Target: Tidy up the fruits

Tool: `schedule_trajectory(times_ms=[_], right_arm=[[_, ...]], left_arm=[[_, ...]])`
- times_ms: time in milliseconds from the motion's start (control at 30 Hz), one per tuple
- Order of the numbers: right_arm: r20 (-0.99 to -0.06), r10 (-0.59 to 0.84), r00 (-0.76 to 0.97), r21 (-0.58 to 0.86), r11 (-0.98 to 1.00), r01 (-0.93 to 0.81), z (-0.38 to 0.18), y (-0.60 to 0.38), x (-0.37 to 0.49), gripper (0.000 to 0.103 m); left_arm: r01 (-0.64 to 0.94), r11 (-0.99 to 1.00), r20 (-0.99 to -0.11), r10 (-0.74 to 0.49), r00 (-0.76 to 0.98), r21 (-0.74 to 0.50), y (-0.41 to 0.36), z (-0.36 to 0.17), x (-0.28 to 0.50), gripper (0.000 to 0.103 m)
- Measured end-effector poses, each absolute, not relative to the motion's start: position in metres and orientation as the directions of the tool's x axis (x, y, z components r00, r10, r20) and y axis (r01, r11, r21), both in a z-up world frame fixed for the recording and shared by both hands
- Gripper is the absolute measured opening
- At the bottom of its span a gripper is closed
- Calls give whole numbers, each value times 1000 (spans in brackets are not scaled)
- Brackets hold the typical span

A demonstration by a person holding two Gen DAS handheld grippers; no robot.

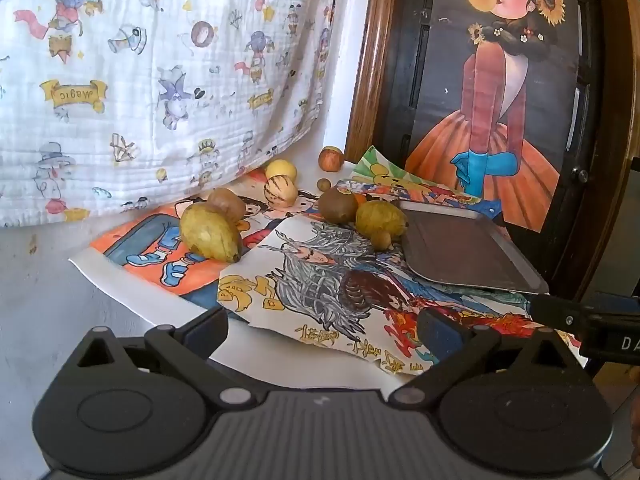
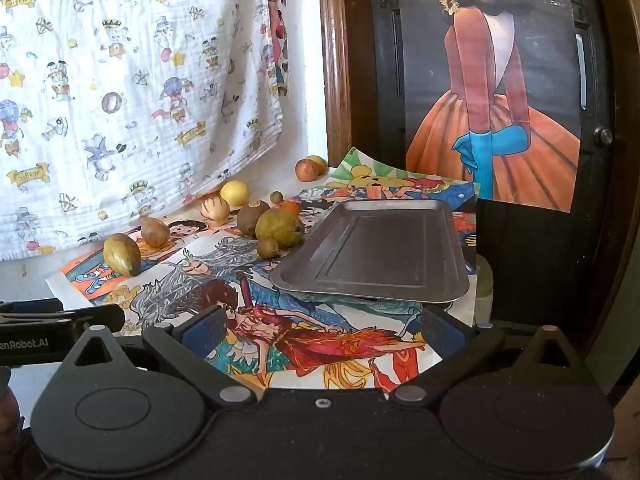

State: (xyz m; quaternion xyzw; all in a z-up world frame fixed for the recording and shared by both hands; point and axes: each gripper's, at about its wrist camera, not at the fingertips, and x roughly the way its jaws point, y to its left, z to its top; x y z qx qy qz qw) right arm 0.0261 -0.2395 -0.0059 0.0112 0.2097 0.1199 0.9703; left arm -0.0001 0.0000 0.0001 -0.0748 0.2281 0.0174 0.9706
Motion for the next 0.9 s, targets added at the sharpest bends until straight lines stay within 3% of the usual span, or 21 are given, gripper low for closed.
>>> schedule_trajectory(times_ms=[900], right_arm=[[-411,236,880,69,971,-228,-8,-236,28,103]], left_arm=[[-69,988,-458,-1,889,-136,0,0,1,103]])
